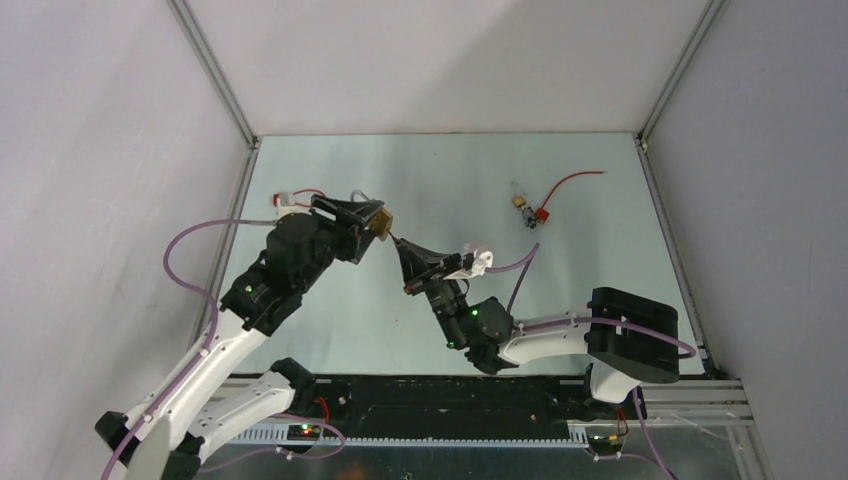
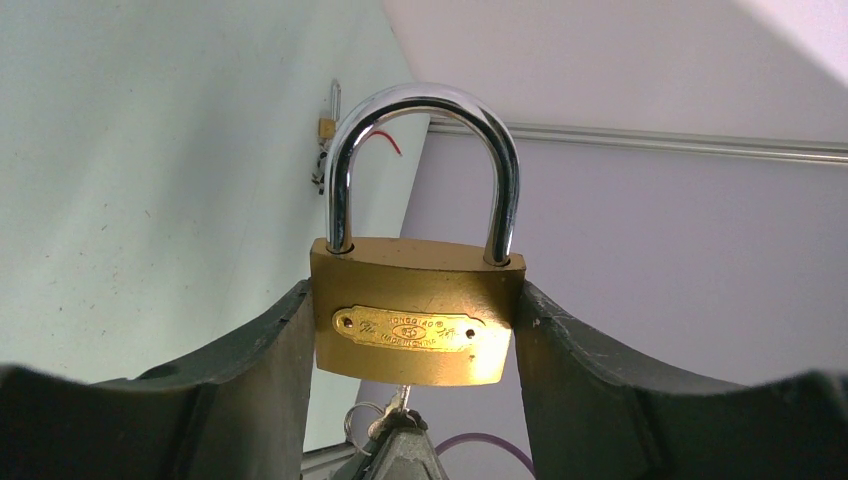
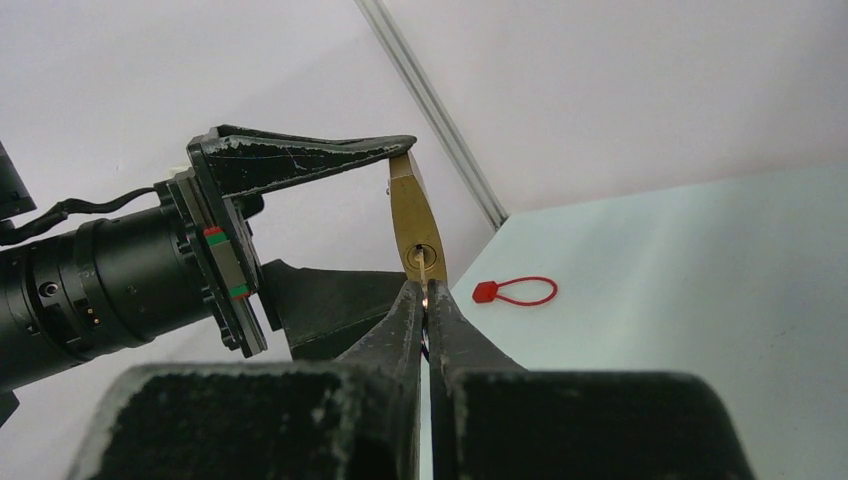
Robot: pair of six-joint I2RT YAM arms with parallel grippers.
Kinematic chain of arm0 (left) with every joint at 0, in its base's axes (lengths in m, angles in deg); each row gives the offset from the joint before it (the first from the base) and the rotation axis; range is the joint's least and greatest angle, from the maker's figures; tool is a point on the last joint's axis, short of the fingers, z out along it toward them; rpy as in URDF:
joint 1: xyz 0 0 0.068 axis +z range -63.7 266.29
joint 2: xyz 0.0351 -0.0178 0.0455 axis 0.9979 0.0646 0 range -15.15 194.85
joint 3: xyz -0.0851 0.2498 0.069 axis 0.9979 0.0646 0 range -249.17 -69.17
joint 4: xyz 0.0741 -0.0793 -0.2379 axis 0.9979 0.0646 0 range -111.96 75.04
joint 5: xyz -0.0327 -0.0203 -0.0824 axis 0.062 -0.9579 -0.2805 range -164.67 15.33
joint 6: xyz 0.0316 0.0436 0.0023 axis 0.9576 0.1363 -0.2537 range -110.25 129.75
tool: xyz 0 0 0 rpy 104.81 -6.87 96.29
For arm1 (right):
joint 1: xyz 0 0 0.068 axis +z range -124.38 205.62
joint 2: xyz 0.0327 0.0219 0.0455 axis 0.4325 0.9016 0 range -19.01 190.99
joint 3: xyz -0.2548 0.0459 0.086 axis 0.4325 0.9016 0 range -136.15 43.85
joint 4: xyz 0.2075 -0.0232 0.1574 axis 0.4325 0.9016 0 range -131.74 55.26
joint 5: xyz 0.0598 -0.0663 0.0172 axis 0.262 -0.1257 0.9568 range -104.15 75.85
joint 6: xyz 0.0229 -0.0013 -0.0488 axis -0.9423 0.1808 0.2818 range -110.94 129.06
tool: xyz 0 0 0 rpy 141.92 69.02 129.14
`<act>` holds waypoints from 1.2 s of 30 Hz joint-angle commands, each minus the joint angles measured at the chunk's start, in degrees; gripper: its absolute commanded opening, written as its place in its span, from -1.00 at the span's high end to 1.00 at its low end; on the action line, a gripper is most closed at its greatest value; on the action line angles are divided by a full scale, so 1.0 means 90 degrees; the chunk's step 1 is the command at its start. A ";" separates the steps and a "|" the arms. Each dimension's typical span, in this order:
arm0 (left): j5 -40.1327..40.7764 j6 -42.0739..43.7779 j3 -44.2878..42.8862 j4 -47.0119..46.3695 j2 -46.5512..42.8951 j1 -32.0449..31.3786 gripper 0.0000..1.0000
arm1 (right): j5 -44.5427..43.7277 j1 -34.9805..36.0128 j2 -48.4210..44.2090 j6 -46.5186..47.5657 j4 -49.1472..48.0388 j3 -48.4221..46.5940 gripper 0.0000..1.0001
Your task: Unlock with the key
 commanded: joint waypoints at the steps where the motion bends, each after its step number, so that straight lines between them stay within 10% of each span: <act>1: -0.0621 0.0127 -0.0378 -0.0800 -0.0025 -0.0145 1.00 | 0.0376 -0.0136 -0.0126 -0.0017 -0.0101 -0.0328 1.00; 26: -0.0455 0.0853 -0.0864 -0.0798 0.0292 -0.0832 1.00 | 0.1484 -0.0753 -0.0087 -0.0565 0.0651 -0.0698 1.00; 36: -0.0277 0.1201 -0.0858 -0.0802 0.0302 -0.0966 1.00 | 0.3334 -0.1575 -0.0599 -0.2056 0.2330 -0.1038 1.00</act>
